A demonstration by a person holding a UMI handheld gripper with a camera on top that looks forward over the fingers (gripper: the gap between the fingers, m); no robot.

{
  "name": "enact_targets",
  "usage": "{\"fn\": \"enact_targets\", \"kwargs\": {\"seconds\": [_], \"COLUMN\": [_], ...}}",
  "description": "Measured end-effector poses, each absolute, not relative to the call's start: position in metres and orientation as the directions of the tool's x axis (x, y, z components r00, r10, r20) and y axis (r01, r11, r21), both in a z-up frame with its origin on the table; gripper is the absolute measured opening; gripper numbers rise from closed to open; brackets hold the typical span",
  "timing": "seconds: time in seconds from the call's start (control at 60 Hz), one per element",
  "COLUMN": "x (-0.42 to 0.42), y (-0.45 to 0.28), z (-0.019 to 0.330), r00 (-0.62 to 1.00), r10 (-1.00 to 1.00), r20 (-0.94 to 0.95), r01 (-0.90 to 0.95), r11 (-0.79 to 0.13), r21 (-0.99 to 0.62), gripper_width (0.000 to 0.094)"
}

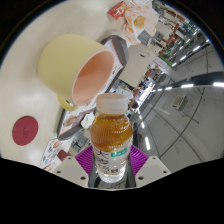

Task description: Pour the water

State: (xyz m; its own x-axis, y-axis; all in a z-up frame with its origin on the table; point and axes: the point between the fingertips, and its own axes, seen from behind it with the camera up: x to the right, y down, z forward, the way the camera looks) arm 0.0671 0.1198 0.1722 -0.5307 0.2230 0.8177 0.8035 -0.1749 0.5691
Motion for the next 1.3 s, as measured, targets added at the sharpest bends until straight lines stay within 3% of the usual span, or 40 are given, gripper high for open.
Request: {"fn": "enact_targets", "kwargs": {"seconds": [0.1,0.183,0.35,0.5,0.6,0.733,1.017,1.117,1.25,1.3], "x": [0.067,0.071,0.073,0.074,0.079,0.093,0.106,0.108,0.111,0.111], "y": [0.118,0.116,0.101,0.083,0.072,0.058,0.034,0.031,0.030,0.026], "z": [0.175,0.178,0.198,0.205,0.186,0.148,0.060,0.063,0.064,0.059], "r00": [-0.502,-0.382,0.205,0.697,0.895,0.977,0.998,1.000,1.000,1.000], "r10": [0.219,0.230,0.216,0.169,0.123,0.062,0.018,-0.017,-0.024,-0.026], "r20": [0.836,0.895,0.955,0.697,0.429,0.203,0.055,0.015,0.012,0.007], "r01": [0.824,0.884,0.951,0.703,0.440,0.209,0.057,0.007,0.000,-0.006], "r11": [-0.174,-0.193,-0.276,-0.353,-0.408,-0.437,-0.480,-0.426,-0.441,-0.474], "r21": [0.540,0.426,-0.141,-0.618,-0.800,-0.875,-0.875,-0.905,-0.898,-0.880], "gripper_width": [0.0458,0.0459,0.0457,0.0460,0.0458,0.0458,0.0465,0.0474,0.0572,0.0756]}}
